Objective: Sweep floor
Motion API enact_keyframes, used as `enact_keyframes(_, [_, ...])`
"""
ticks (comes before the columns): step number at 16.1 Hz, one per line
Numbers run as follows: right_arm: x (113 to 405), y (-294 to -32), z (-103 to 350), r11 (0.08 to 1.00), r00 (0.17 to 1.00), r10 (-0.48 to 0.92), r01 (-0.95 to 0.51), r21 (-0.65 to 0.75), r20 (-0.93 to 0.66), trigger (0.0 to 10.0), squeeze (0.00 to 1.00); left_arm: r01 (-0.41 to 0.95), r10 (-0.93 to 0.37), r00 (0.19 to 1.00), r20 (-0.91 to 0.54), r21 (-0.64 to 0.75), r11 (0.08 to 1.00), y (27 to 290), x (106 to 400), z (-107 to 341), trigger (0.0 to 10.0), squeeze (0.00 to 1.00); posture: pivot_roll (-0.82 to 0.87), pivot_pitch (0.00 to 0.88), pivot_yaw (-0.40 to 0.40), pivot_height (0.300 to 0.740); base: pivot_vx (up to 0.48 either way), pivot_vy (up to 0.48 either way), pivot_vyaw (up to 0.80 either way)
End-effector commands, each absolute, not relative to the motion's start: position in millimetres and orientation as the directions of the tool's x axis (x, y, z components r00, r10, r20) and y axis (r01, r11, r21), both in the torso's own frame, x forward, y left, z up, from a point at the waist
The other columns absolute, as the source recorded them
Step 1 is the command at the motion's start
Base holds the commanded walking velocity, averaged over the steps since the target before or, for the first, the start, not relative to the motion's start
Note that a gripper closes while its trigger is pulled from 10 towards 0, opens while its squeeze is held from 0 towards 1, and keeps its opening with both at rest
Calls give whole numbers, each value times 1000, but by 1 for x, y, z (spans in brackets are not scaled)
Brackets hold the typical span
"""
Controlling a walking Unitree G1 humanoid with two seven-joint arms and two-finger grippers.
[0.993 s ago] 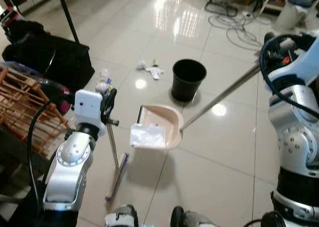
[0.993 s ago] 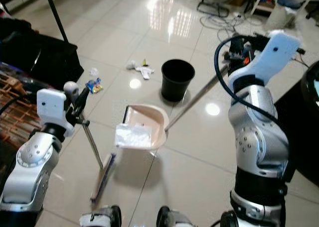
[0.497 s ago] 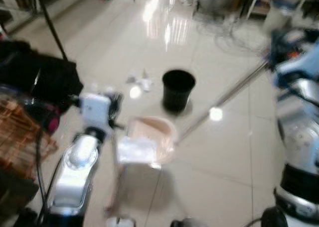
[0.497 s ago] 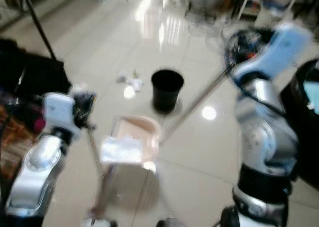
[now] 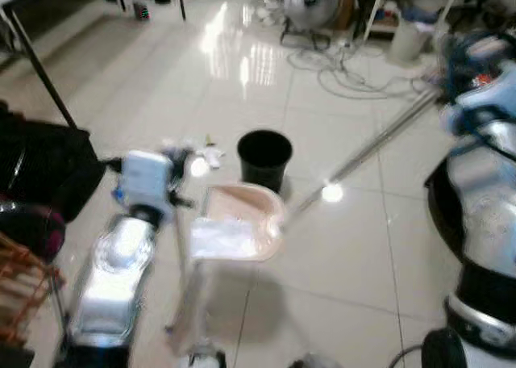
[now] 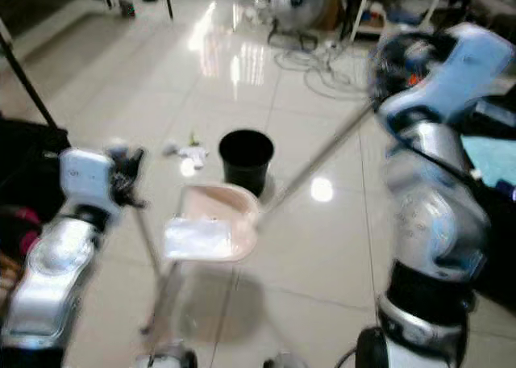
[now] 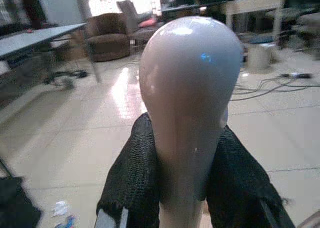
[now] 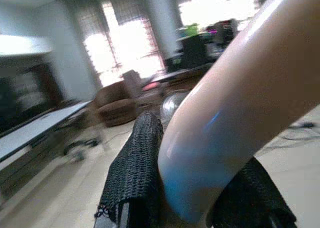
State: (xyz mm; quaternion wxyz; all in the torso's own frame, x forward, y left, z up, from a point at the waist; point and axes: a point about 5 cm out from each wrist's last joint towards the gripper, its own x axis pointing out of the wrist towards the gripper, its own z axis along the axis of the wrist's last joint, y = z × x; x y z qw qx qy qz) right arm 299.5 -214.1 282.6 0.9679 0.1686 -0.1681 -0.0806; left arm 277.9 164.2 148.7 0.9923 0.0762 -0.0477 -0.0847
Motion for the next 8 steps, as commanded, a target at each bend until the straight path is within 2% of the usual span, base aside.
enact_keyframes(1, [297,-210,294,929,916,-199,64,363,348,10000,0,145,-166,980,111,170,975,169,278,156,10000,0,116,92,-47,740,428,0,0])
enact_keyframes(8, [297,-221,302,914,902,-239,84,397,360,10000,0,139,-159,982,99,184,973,173,276,153,10000,0,117,96,-46,740,427,0,0])
